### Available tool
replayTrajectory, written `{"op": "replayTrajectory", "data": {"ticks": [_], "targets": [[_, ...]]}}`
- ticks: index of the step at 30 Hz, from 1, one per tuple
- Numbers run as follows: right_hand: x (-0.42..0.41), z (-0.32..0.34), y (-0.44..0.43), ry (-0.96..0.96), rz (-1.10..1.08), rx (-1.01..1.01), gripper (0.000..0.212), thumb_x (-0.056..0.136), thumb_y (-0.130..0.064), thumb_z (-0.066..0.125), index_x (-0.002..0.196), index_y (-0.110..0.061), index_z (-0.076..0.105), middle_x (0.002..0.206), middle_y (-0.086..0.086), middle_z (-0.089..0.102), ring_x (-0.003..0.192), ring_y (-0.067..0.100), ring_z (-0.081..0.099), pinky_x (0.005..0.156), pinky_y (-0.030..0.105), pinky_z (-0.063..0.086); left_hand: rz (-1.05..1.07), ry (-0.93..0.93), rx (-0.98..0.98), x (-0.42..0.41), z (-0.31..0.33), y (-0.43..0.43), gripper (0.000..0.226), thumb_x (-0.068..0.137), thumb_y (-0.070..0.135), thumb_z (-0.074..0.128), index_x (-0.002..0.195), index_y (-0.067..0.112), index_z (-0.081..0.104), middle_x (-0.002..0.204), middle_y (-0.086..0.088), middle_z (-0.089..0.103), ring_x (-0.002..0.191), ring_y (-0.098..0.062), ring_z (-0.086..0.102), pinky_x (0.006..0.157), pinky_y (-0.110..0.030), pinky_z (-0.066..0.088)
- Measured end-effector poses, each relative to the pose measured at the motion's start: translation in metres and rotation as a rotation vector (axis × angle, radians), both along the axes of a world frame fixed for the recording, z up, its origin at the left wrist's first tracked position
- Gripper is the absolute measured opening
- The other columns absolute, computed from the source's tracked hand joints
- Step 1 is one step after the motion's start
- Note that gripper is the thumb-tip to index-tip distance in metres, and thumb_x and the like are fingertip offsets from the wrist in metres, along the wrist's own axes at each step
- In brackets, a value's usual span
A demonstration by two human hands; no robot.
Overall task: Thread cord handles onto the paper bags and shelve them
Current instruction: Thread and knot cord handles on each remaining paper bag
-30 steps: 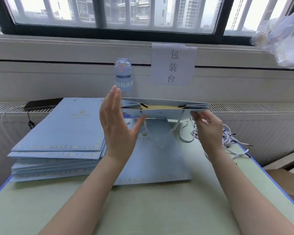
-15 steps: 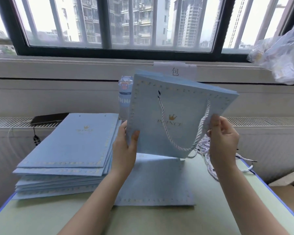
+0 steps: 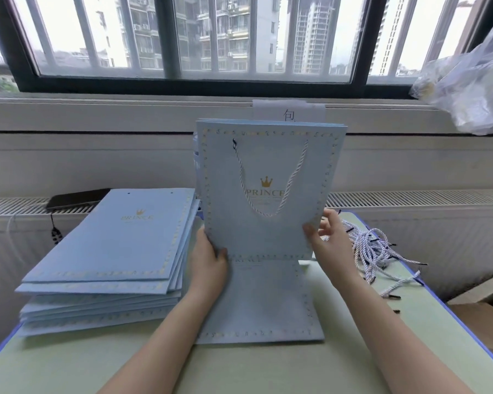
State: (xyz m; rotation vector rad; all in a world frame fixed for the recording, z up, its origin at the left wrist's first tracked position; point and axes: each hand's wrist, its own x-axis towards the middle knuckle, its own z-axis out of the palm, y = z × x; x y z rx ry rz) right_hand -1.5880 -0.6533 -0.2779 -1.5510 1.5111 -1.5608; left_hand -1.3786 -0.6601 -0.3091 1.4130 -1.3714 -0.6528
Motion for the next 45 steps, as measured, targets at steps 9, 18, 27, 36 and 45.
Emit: {"op": "replayTrajectory", "data": {"ticks": [9,18,27,36,45], "targets": [[-0.002,0.013,0.001,-0.314,0.138,0.004,0.029,0.094,-0.014,0.056,0.12,-0.02,0.045,0.103,0.005,0.068,0.092,0.021,0.066,0.081,0.038,0.054,0.067,-0.03,-0.241,-0.008,0.016,0.015,0.072,0.093,0.008,0.051,0.151,0.016,0.01,0.134,0.003,0.037,0.124,-0.013,0.037,0.103,-0.031,0.033],[-0.003,0.012,0.004,-0.043,0.211,0.266,0.019,0.093,-0.011,0.057,0.11,-0.017,0.061,0.103,0.005,0.071,0.085,0.021,0.069,0.076,0.037,0.057,0.132,-0.495,-0.328,-0.008,0.016,0.012,0.062,0.084,0.042,0.031,0.137,0.012,0.045,0.141,-0.011,0.045,0.13,-0.031,0.039,0.107,-0.044,0.029],[0.03,-0.006,0.006,0.535,0.067,0.402,0.048,0.092,-0.008,0.043,0.14,-0.009,0.038,0.135,0.016,0.052,0.124,0.031,0.046,0.087,0.028,0.031,-0.356,-1.013,0.171,-0.016,0.008,0.019,0.068,0.094,0.064,0.022,0.151,0.034,0.003,0.16,0.004,-0.007,0.146,-0.022,-0.014,0.117,-0.045,-0.01],[0.029,-0.019,-0.003,0.693,0.062,0.471,0.029,0.096,-0.011,0.038,0.122,-0.001,0.046,0.119,0.026,0.047,0.115,0.039,0.043,0.087,0.035,0.034,-0.421,-1.046,0.363,-0.015,0.008,0.023,0.08,0.088,0.073,0.023,0.15,0.035,-0.009,0.158,0.003,-0.018,0.144,-0.028,-0.018,0.116,-0.051,-0.009],[0.044,-0.027,0.003,0.921,0.211,0.46,0.053,0.103,-0.031,0.03,0.148,-0.008,0.018,0.157,0.019,0.001,0.145,0.029,0.0,0.116,0.032,0.003,-0.44,-1.076,0.448,-0.015,0.008,0.023,0.084,0.085,0.076,0.022,0.149,0.034,-0.014,0.157,0.0,-0.023,0.143,-0.031,-0.022,0.114,-0.054,-0.012]]}}
